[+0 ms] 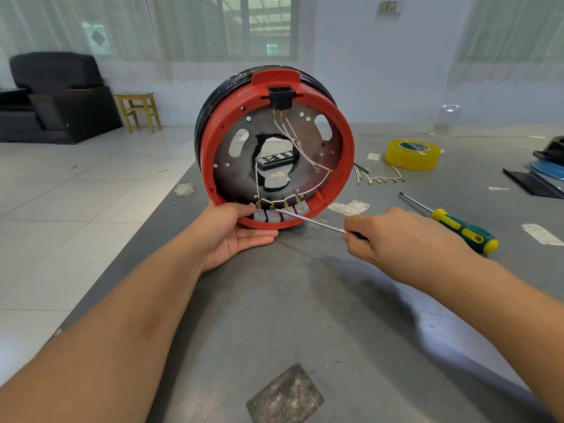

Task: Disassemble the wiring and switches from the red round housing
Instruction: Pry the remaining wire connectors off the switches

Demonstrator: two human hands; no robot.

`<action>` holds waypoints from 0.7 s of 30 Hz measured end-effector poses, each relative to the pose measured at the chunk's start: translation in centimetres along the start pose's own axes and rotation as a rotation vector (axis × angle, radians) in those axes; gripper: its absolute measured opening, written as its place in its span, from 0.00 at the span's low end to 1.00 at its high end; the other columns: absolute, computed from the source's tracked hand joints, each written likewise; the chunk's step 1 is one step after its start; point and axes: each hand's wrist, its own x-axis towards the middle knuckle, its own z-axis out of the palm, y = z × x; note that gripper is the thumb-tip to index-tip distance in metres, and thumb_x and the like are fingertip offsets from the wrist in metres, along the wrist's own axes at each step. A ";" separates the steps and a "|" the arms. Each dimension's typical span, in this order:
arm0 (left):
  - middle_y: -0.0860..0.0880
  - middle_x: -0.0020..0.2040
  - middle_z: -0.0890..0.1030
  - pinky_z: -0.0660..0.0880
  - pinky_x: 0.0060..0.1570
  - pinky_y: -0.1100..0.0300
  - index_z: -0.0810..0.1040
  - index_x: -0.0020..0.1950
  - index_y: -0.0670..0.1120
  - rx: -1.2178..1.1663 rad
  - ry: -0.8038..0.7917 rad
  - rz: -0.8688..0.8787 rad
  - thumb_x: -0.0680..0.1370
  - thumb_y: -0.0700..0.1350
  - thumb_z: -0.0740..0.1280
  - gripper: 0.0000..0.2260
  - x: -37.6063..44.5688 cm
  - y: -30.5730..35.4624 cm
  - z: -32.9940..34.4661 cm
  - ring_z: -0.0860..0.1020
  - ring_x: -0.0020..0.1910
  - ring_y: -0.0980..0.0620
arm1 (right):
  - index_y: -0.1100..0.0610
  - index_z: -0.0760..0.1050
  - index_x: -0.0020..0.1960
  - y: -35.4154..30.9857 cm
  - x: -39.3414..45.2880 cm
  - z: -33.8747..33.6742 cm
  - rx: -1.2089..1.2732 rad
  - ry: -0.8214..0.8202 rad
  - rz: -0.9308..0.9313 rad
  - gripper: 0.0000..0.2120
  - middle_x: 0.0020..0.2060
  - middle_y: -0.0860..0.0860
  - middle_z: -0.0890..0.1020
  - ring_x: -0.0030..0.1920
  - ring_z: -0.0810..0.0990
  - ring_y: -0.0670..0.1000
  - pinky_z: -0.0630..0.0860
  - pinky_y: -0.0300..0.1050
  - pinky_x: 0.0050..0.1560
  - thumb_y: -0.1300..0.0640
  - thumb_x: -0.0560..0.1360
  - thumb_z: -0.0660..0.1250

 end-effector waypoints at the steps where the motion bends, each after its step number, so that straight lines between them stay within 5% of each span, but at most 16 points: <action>1: 0.32 0.51 0.86 0.85 0.38 0.46 0.70 0.73 0.39 0.000 0.003 0.005 0.85 0.35 0.63 0.16 0.0 0.0 0.0 0.87 0.48 0.31 | 0.44 0.70 0.49 0.0 0.0 0.0 -0.006 0.005 0.001 0.11 0.35 0.46 0.72 0.35 0.73 0.48 0.68 0.45 0.30 0.43 0.84 0.52; 21: 0.35 0.47 0.88 0.85 0.35 0.51 0.69 0.75 0.40 0.144 0.064 0.118 0.83 0.33 0.56 0.19 0.5 -0.5 0.4 0.88 0.44 0.35 | 0.44 0.70 0.50 -0.2 -0.3 0.0 -0.087 0.042 0.015 0.12 0.34 0.46 0.71 0.34 0.75 0.49 0.67 0.43 0.27 0.42 0.85 0.51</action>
